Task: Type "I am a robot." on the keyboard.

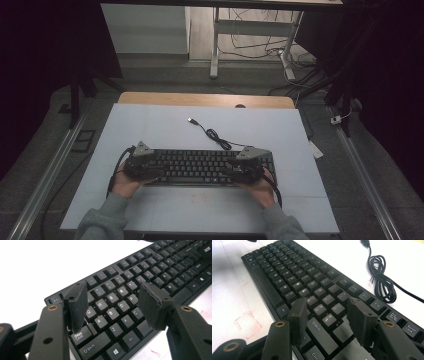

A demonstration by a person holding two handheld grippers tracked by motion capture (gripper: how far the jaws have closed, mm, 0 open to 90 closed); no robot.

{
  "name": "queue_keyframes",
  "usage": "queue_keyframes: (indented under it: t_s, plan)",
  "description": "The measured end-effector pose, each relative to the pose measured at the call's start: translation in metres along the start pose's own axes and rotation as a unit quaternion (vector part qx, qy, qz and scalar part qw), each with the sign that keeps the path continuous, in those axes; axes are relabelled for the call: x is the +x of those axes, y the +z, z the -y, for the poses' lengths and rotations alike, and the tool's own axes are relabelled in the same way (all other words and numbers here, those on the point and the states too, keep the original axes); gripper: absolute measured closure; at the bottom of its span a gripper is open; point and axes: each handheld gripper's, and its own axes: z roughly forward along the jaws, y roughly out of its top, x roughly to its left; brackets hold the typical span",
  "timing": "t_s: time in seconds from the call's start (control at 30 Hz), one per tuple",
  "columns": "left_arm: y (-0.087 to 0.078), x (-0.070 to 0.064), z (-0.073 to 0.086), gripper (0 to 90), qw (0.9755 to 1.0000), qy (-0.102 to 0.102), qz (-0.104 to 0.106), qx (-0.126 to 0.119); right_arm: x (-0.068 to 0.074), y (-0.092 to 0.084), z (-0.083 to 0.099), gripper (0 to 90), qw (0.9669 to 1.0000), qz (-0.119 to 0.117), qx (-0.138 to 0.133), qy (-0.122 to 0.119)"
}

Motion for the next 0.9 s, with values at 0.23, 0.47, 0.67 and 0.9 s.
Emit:
queue_keyframes:
  t_s: [0.23, 0.47, 0.67, 0.9]
  plan:
    - [0.004, 0.005, 0.003, 49.7, 1.0, -0.004, 0.002, 0.008, 0.0, 0.001, 0.0, 50.7, 1.0, 0.002, 0.002, 0.001]
    - [0.009, 0.01, 0.007, 64.2, 0.9998, -0.007, 0.001, 0.021, 0.0, 0.001, 0.0, 50.6, 1.0, 0.002, 0.005, 0.0]
    - [0.014, 0.012, 0.011, 81.3, 0.9993, -0.008, -0.003, 0.037, -0.001, 0.001, 0.0, 50.6, 1.0, 0.002, 0.005, 0.0]
    - [0.017, 0.011, 0.012, 89.3, 0.9987, 0.001, 0.008, 0.051, 0.0, 0.002, 0.001, 50.4, 1.0, 0.001, 0.005, 0.0]
